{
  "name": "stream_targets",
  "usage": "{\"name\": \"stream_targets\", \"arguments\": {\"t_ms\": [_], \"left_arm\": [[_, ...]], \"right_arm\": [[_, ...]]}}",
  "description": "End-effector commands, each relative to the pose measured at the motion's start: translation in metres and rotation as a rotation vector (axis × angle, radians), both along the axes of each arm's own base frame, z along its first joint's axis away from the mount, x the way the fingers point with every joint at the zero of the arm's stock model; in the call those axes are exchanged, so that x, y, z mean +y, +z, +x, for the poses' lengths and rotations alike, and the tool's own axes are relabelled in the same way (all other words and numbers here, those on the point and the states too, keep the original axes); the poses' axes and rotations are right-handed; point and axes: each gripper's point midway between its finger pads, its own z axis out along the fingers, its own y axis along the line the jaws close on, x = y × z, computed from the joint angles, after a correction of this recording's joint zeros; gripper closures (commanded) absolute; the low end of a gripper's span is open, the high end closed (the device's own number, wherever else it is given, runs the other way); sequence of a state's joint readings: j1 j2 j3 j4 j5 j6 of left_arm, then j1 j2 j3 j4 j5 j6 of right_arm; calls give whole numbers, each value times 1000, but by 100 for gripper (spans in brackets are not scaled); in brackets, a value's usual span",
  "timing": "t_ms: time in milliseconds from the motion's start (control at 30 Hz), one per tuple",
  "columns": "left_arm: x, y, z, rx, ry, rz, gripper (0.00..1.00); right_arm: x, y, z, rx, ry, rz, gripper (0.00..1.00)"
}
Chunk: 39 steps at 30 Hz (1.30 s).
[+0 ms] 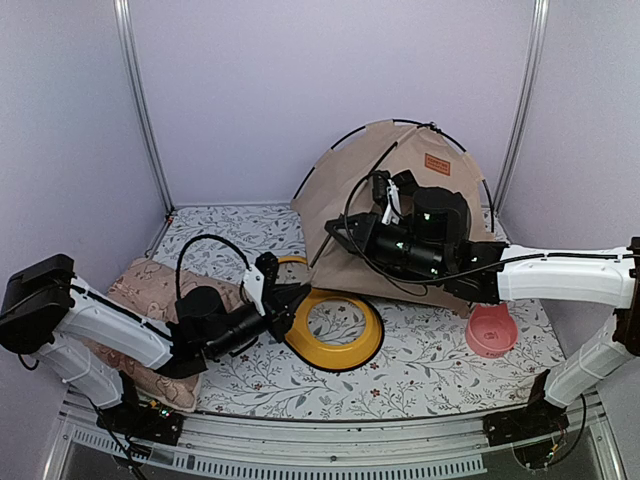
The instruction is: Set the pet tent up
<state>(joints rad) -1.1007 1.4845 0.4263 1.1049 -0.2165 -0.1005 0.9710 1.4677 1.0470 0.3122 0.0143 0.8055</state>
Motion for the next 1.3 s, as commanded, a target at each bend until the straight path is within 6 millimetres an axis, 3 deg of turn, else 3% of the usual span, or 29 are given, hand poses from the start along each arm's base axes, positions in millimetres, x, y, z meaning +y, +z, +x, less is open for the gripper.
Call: {"name": "stream_targets", "arguments": {"t_ms": [0, 633, 967, 1267], "left_arm": [[-6, 28, -9, -45, -28, -60, 100], [-3, 37, -14, -60, -44, -56, 100], [-10, 22, -20, -47, -72, -8, 100], [-7, 21, -25, -52, -68, -2, 100]], "right_arm": [[-10, -11, 13, -15, -79, -62, 100], [-4, -26, 15, -1, -93, -103, 100], [-9, -9, 15, -21, -113, -72, 100], [-5, -21, 16, 0, -103, -92, 100]]}}
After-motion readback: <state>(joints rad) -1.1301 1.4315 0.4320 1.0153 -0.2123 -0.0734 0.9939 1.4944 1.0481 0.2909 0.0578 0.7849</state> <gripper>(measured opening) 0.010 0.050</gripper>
